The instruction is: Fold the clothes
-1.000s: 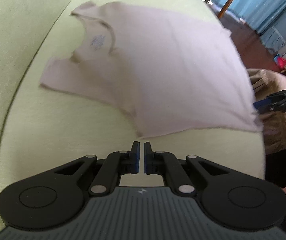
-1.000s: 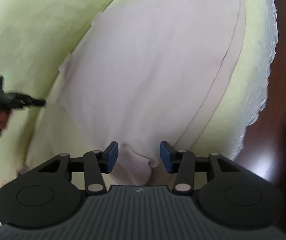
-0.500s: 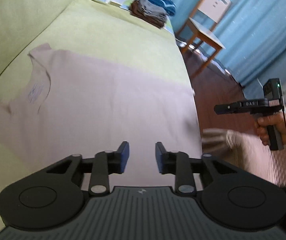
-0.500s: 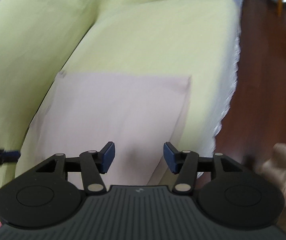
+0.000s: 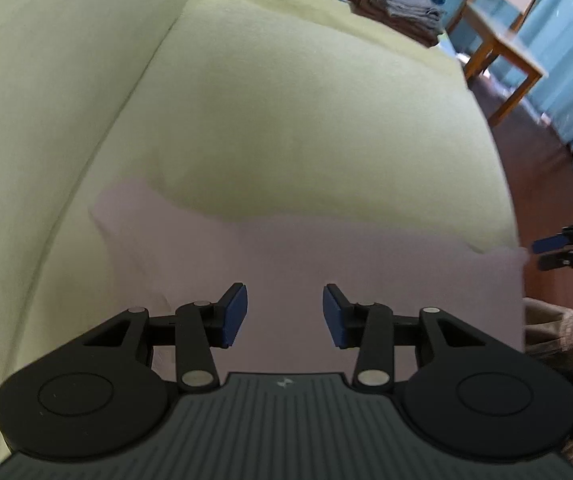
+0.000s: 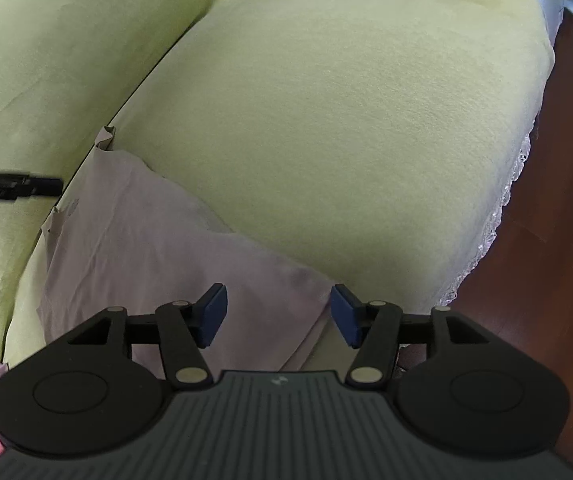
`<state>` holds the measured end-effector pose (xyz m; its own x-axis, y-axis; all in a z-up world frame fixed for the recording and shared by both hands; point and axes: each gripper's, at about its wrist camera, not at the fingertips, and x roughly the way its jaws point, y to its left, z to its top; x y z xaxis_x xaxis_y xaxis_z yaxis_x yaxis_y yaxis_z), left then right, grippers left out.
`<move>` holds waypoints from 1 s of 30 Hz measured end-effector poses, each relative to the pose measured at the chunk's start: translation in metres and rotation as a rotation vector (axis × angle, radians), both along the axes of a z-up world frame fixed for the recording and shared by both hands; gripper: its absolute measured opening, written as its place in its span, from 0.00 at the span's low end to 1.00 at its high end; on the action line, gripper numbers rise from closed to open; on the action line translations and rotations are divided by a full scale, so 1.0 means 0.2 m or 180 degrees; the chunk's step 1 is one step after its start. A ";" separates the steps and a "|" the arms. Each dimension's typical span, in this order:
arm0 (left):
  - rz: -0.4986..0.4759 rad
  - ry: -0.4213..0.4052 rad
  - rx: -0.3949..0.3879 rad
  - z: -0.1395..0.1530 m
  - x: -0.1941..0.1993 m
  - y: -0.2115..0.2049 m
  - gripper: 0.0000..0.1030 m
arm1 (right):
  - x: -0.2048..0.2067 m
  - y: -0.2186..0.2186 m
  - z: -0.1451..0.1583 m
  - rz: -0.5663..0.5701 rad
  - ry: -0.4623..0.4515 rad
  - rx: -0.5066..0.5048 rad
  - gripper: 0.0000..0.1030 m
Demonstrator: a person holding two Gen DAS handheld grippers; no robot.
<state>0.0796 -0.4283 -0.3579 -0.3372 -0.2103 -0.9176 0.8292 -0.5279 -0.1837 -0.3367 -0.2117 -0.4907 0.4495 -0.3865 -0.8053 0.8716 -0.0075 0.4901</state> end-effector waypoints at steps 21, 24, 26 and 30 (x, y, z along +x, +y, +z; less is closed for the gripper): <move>0.1955 0.0081 -0.0288 -0.20 0.47 -0.08 0.48 | 0.75 -0.97 0.34 0.1336 -0.0076 -0.0610 0.54; 0.2151 0.0152 -0.0353 -0.21 0.50 -0.01 0.48 | 0.98 -1.22 0.34 0.1854 -0.0127 -0.0760 0.54; 0.2256 0.0190 -0.0409 -0.22 0.51 0.06 0.48 | 1.14 -1.39 0.31 0.2193 -0.0184 -0.0838 0.53; 0.2527 0.0142 -0.0520 -0.25 0.54 0.22 0.48 | 1.45 -1.64 0.24 0.2878 -0.0256 -0.0962 0.53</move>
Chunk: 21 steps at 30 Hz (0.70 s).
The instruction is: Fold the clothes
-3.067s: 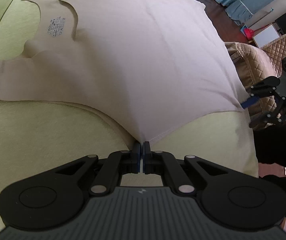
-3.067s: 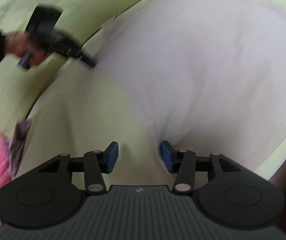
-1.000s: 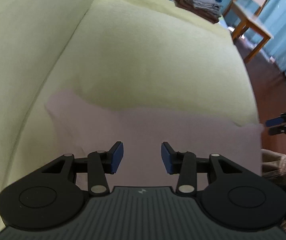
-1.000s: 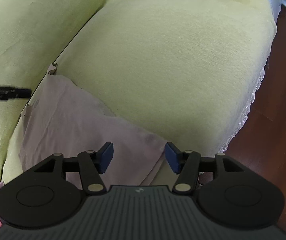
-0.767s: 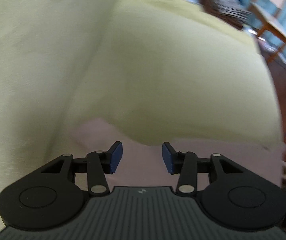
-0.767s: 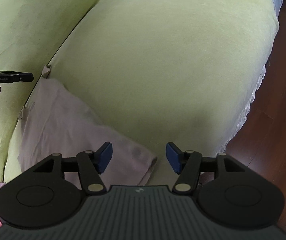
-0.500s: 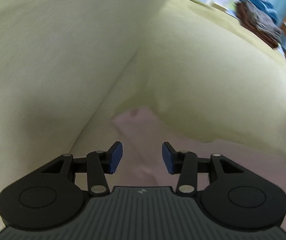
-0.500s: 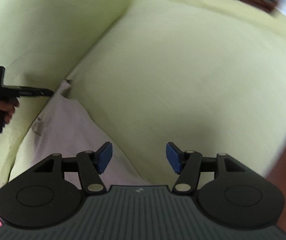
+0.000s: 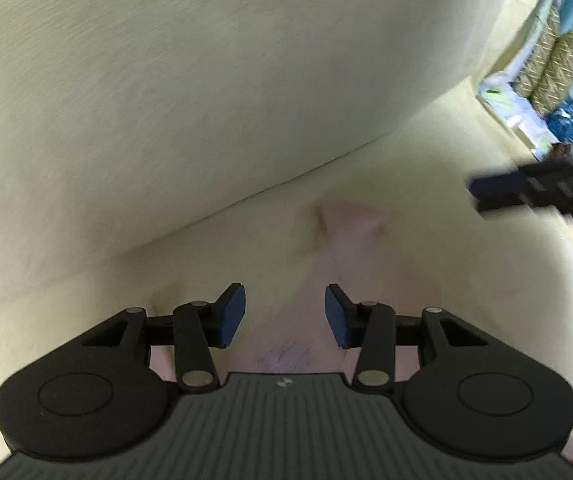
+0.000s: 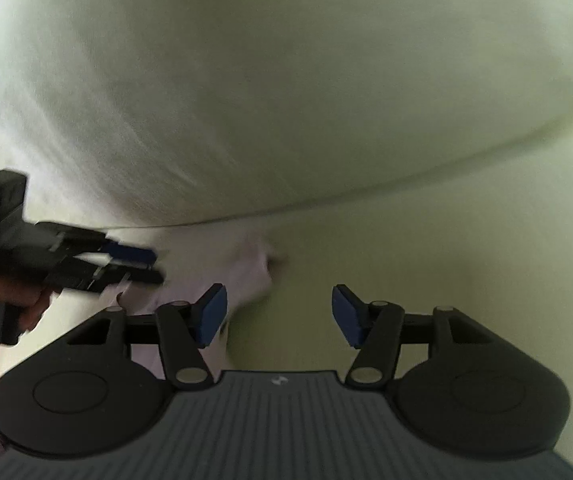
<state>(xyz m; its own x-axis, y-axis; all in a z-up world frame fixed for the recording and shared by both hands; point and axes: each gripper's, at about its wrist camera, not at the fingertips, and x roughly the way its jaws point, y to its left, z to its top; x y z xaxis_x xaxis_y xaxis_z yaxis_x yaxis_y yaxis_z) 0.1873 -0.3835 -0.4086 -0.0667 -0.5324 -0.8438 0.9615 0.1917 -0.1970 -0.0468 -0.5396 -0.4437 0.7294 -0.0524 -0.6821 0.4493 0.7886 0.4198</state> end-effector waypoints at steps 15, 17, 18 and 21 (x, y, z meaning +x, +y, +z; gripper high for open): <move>0.0063 0.0322 -0.0326 -0.15 -0.05 0.10 0.51 | 0.46 -0.10 -0.22 0.1101 0.0385 -0.0169 0.05; 0.0034 0.0323 -0.0347 -0.16 -0.06 0.09 0.51 | 0.45 -0.10 -0.24 0.1109 0.0401 -0.0143 0.02; 0.0026 0.0329 -0.0368 -0.17 -0.07 0.08 0.51 | 0.47 -0.08 -0.22 0.1153 0.0405 -0.0237 0.02; 0.0049 0.0279 -0.0437 -0.16 -0.05 0.09 0.51 | 0.53 -0.03 -0.16 0.1261 0.0344 -0.0561 0.02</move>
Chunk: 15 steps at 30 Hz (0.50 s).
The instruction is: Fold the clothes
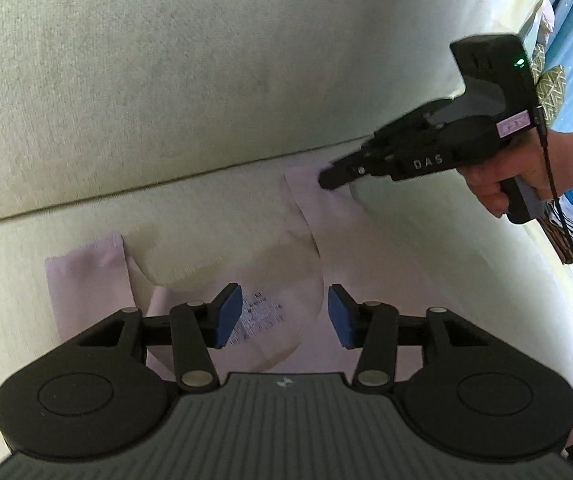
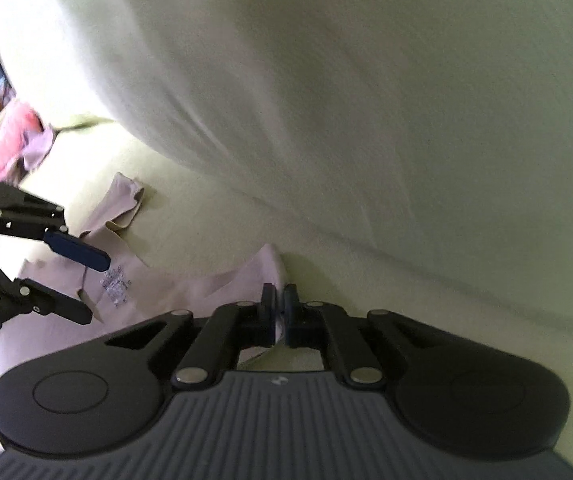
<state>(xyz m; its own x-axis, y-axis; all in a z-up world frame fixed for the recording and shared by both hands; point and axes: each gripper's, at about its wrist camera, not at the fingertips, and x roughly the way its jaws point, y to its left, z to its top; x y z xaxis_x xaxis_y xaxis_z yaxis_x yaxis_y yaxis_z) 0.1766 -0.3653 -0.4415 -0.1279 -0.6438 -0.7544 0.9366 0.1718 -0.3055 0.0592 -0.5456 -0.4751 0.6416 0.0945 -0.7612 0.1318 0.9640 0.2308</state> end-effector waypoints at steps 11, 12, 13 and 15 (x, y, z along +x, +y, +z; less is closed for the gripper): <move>0.0526 -0.0217 0.0088 0.01 0.42 0.12 0.51 | -0.05 0.04 0.11 -0.0279 -0.0081 -0.0332 0.18; 0.0557 -0.0169 0.0128 0.00 0.46 0.13 0.51 | -0.06 0.07 0.14 -0.0276 -0.0123 -0.0314 0.18; 0.0574 -0.0117 0.0179 -0.02 0.49 0.13 0.51 | -0.06 0.11 0.15 -0.0231 -0.0148 -0.0250 0.20; 0.0509 0.0038 0.0253 -0.06 0.54 0.12 0.49 | -0.03 0.18 0.15 -0.0125 -0.0147 -0.0143 0.22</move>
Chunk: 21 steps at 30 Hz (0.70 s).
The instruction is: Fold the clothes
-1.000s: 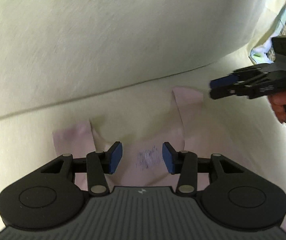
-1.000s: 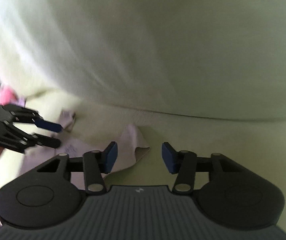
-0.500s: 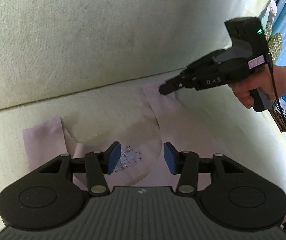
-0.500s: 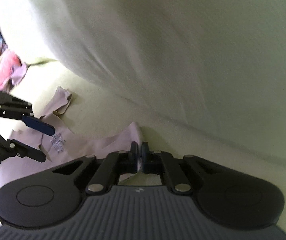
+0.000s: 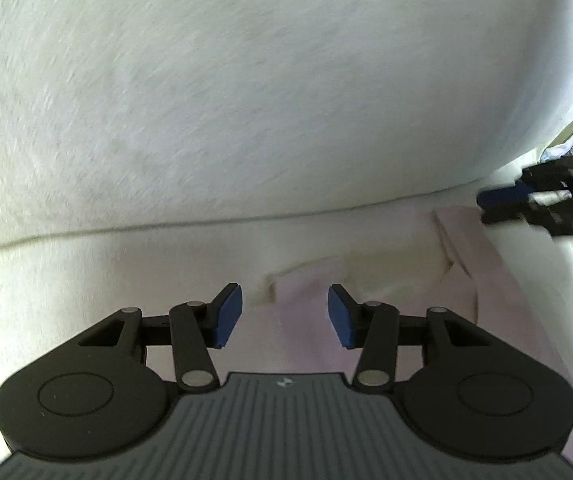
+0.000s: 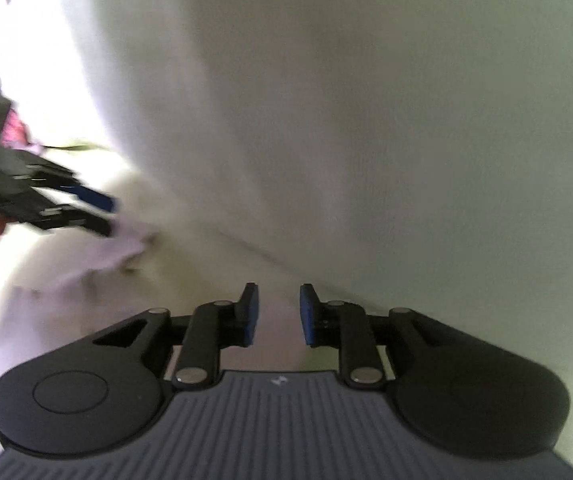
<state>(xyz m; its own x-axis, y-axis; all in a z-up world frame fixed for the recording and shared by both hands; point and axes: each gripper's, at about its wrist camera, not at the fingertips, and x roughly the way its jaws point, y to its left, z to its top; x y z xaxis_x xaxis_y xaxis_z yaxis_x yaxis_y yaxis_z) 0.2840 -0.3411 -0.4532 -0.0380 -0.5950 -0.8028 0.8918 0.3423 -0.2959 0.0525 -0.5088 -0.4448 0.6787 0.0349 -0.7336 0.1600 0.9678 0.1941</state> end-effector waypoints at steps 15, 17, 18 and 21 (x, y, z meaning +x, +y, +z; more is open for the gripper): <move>-0.0148 0.0692 0.0001 -0.07 0.06 -0.16 0.10 | 0.13 0.16 -0.06 -0.0030 0.0079 0.0362 0.38; -0.0092 0.0798 -0.0023 -0.09 0.08 -0.16 0.24 | 0.12 0.14 -0.06 -0.0072 0.0094 0.0383 0.39; -0.0073 0.0844 -0.0041 -0.10 0.08 -0.15 0.25 | 0.13 0.14 -0.07 -0.0081 0.0096 0.0390 0.39; 0.0037 0.1120 -0.0160 -0.16 0.10 -0.18 0.23 | 0.15 0.17 -0.07 -0.0095 0.0111 0.0392 0.39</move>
